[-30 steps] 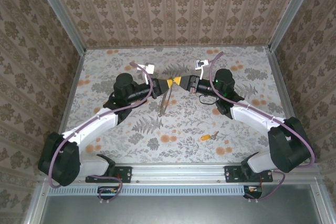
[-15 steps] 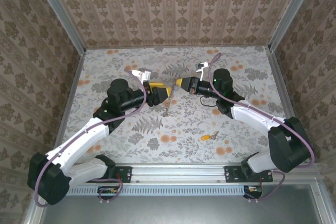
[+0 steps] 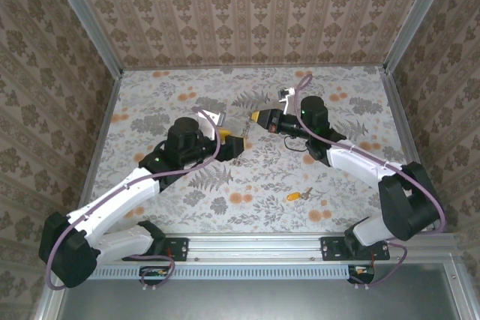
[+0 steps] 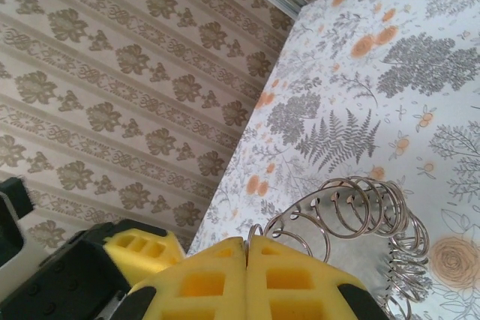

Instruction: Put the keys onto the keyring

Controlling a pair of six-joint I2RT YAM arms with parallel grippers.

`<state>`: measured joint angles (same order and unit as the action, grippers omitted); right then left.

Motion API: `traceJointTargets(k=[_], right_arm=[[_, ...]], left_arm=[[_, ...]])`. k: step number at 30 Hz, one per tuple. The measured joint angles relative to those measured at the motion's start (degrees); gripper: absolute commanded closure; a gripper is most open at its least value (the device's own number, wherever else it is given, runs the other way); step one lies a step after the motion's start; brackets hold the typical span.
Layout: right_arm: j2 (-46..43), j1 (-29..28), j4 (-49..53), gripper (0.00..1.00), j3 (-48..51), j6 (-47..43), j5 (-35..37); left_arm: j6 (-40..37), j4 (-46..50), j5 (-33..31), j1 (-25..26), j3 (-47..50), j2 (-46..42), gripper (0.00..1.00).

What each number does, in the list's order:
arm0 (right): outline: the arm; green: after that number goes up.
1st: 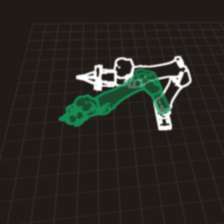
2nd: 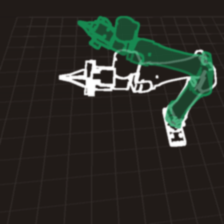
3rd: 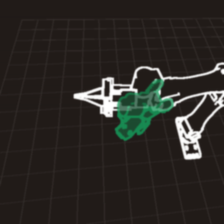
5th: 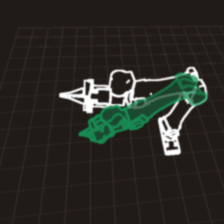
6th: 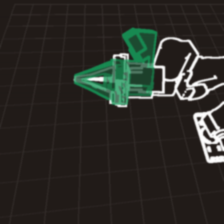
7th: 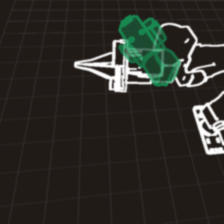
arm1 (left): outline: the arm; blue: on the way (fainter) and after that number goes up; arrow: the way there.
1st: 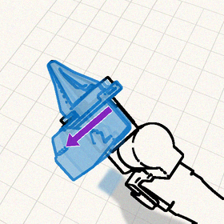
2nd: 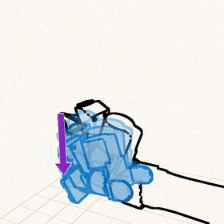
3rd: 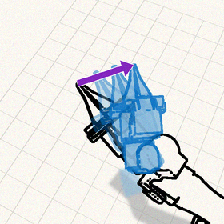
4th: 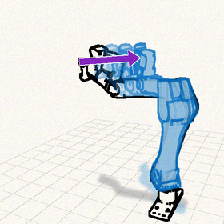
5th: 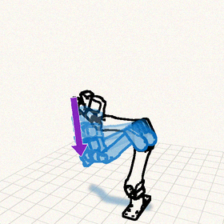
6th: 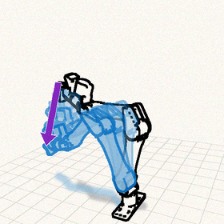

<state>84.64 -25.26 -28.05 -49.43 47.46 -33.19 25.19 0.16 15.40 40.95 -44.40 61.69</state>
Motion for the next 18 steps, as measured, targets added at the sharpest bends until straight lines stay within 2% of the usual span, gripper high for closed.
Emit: traceJointTargets(k=[9, 18], right_arm=[[13.7, -3.1, -6.1, 1.00, -4.4, 2.3, -2.8], [21.7, -4.9, -15.3, 1.00, -3.1, 3.9, -5.4]], left_arm=[[1.0, 2.1, -13.0, -1.3, 2.3, -7.3, 0.22], [1.8, 3.9, -15.7, -4.0, 4.0, -9.6, 0.21]])
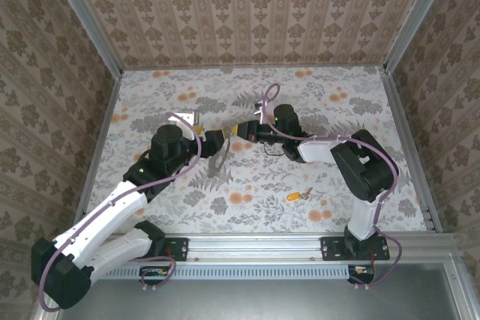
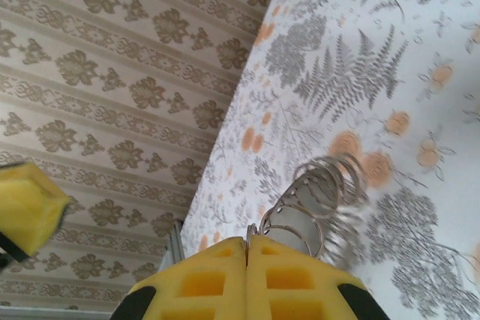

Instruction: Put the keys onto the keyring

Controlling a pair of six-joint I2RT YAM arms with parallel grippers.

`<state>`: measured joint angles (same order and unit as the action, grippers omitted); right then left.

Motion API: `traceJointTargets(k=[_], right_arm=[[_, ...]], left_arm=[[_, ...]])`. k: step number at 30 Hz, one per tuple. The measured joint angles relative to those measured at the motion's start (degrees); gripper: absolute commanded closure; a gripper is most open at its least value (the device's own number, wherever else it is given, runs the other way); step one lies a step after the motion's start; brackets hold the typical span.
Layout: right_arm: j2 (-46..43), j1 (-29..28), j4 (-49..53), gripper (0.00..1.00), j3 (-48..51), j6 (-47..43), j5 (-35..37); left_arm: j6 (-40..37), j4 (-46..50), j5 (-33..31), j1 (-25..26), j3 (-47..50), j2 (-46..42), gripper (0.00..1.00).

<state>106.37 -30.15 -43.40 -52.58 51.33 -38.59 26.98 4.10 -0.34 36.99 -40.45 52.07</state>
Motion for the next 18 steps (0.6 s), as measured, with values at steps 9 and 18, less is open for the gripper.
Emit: traceJointTargets(k=[9, 18], right_arm=[[0.6, 0.0, 6.8, 1.00, 4.6, -6.1, 1.0], [1.7, -0.2, 18.5, 0.97, 4.5, -14.1, 5.0]], left_arm=[[0.0, 0.1, 1.6, -0.3, 0.0, 3.4, 0.21], [0.0, -2.0, 4.1, -0.4, 0.0, 8.0, 0.21]])
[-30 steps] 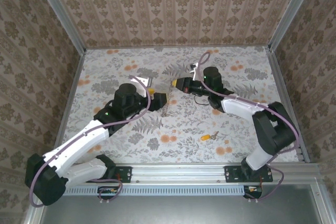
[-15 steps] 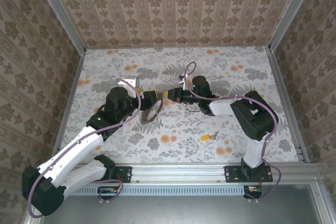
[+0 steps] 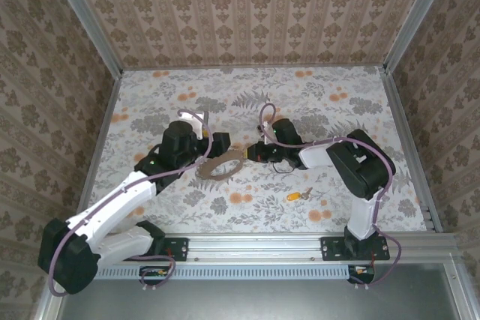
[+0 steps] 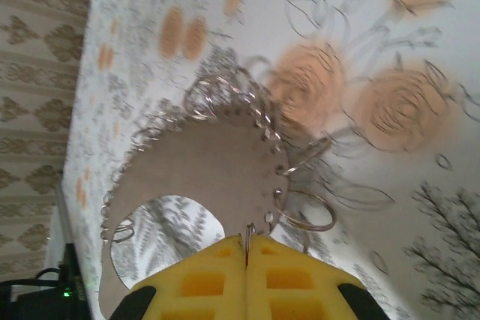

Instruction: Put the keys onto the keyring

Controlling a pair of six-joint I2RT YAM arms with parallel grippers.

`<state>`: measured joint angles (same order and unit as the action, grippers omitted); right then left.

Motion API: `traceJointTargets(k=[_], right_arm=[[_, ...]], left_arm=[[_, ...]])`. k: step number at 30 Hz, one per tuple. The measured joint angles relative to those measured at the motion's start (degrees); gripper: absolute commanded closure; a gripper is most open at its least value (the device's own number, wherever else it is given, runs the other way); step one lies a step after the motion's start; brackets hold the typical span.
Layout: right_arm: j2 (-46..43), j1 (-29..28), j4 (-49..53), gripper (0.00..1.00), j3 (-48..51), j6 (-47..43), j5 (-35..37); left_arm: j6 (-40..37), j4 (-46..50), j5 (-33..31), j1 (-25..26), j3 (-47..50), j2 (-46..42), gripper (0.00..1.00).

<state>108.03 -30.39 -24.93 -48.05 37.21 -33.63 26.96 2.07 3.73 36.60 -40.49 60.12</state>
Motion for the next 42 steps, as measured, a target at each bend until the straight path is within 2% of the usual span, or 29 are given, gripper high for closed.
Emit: traceJointTargets(k=[2, 6, 9, 16, 20, 22, 25, 33, 42], right_arm=[[0.3, -0.1, 1.2, 0.90, -0.1, -0.9, 0.3], [0.4, -0.3, 3.1, 0.62, -0.2, -2.1, 1.6], [-0.5, -0.4, 3.7, 0.52, -0.3, -2.8, 2.1], [-7.8, 0.0, 11.2, 0.50, -0.1, -5.6, 7.5], [-13.3, 0.0, 15.5, 0.52, 0.0, -7.8, 10.0], [-14.8, -0.5, 17.2, 0.56, 0.0, -9.1, 11.1], [-15.0, -1.7, 19.0, 0.61, 0.2, -10.5, 12.3], [-12.2, -4.6, 20.9, 0.61, 0.5, -11.8, 13.2], [-7.2, -5.1, 20.9, 0.63, -0.8, -12.0, 13.7]], left_arm=[[0.0, -0.5, 0.4, 0.0, 0.0, 0.9, 0.21], [0.0, -1.8, 1.0, 0.0, 0.0, 2.5, 0.21], [0.0, -2.3, 1.2, 0.0, 0.0, 3.2, 0.21], [0.0, -2.5, 1.4, -0.3, 0.0, 3.4, 0.19], [0.0, -2.5, 1.4, -0.4, 0.0, 3.4, 0.19], [0.0, -2.5, 1.4, -0.4, 0.0, 3.4, 0.19], [0.0, -2.5, 1.4, -0.4, 0.0, 3.4, 0.18], [0.0, -2.5, 1.4, -0.4, 0.0, 3.4, 0.18], [0.0, -2.5, 1.4, -0.4, 0.0, 3.4, 0.17]])
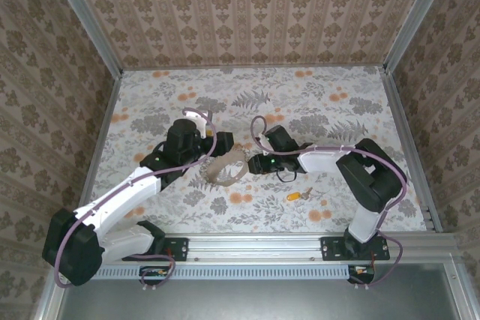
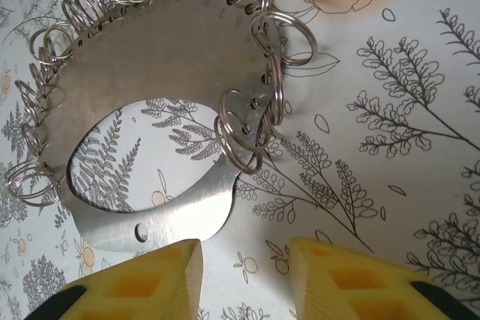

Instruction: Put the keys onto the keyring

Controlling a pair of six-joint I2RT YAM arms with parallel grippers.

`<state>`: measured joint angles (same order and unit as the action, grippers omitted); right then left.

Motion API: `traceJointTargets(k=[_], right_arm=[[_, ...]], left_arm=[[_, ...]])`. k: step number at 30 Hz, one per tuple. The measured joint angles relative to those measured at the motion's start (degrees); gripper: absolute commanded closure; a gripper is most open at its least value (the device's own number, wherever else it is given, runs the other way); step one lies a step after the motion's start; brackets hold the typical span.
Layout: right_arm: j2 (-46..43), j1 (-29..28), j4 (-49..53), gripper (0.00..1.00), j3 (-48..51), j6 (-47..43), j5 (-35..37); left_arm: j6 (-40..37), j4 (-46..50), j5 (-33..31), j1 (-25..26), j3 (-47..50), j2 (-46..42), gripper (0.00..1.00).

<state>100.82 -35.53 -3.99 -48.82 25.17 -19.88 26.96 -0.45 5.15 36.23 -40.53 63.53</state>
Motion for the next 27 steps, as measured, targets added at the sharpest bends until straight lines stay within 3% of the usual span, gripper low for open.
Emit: traceJointTargets(k=[12, 27], right_arm=[[4.0, 0.0, 0.0, 0.67, -4.7, -1.0, 0.0], [6.1, 0.0, 0.4, 0.81, -7.6, -1.5, 0.0]], left_arm=[[0.0, 0.0, 0.0, 0.0, 0.0, 0.0, 0.17], [0.0, -0.8, 0.0, -0.8, 0.6, -0.3, 0.16]])
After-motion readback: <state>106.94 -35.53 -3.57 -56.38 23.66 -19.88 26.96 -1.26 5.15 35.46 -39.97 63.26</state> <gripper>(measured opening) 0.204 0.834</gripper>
